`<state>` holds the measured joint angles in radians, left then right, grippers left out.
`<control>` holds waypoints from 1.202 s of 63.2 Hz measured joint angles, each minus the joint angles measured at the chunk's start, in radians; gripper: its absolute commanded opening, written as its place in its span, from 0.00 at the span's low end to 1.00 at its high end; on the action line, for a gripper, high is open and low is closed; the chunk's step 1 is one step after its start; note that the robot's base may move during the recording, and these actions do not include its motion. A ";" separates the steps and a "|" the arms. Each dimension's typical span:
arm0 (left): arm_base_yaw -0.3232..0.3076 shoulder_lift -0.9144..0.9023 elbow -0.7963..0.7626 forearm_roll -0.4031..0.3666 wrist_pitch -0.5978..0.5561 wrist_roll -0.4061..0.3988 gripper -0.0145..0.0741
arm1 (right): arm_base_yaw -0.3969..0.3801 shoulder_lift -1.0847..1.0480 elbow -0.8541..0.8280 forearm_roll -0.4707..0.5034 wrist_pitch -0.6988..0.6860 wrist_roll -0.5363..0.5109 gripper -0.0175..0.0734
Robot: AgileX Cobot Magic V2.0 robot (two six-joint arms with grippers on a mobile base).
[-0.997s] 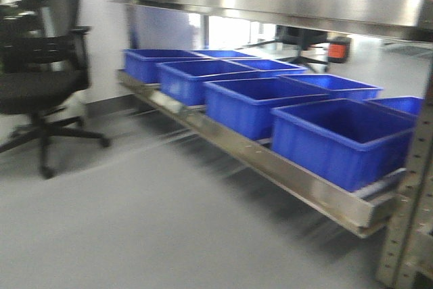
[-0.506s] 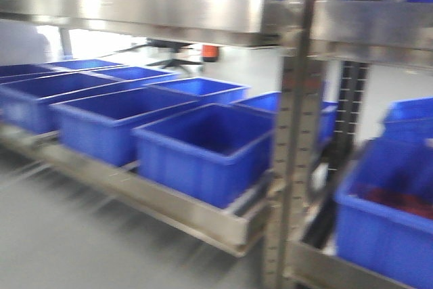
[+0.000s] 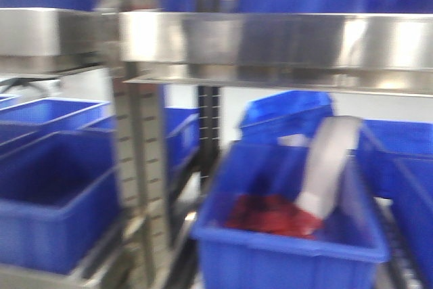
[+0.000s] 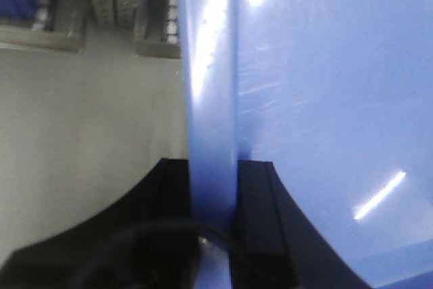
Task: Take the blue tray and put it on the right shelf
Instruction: 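Drive up to the metal shelf holding the tray with both grippers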
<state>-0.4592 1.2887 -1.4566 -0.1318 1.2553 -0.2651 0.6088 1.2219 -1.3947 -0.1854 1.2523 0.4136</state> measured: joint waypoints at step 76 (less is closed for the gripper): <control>0.000 0.000 0.000 -0.002 -0.002 0.000 0.11 | 0.000 0.000 0.000 -0.004 0.000 0.000 0.26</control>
<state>-0.4592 1.2887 -1.4566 -0.1336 1.2536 -0.2651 0.6088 1.2219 -1.3947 -0.1892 1.2523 0.4136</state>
